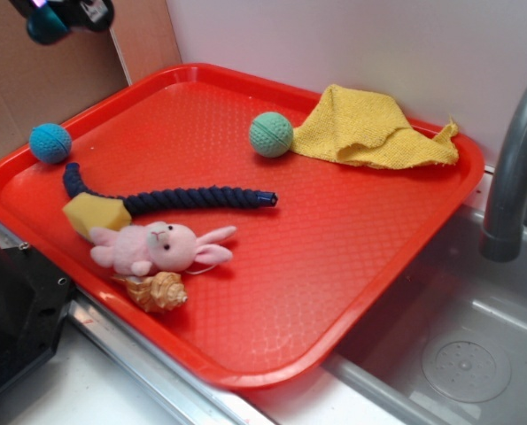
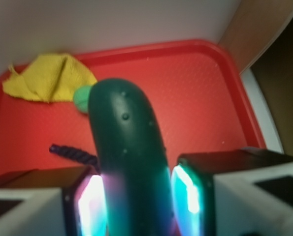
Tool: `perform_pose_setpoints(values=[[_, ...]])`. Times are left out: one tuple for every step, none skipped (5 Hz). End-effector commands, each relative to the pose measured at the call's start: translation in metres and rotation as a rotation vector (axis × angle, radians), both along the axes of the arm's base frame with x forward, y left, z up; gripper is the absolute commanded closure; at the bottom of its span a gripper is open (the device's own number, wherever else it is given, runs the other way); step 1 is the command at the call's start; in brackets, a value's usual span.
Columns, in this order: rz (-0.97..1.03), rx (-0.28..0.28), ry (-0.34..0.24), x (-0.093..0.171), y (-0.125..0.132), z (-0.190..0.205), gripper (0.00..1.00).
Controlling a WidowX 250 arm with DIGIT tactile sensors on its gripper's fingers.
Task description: Grab the plastic pickle.
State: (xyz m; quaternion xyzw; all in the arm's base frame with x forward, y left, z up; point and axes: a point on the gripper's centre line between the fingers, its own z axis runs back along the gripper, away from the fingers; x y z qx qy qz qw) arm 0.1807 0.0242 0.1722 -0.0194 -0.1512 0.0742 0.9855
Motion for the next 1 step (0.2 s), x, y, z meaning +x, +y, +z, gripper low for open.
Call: perform_pose_setpoints(values=[[0.074, 0.035, -0.011, -0.0033, 0.0183, 0.0035, 1.0]])
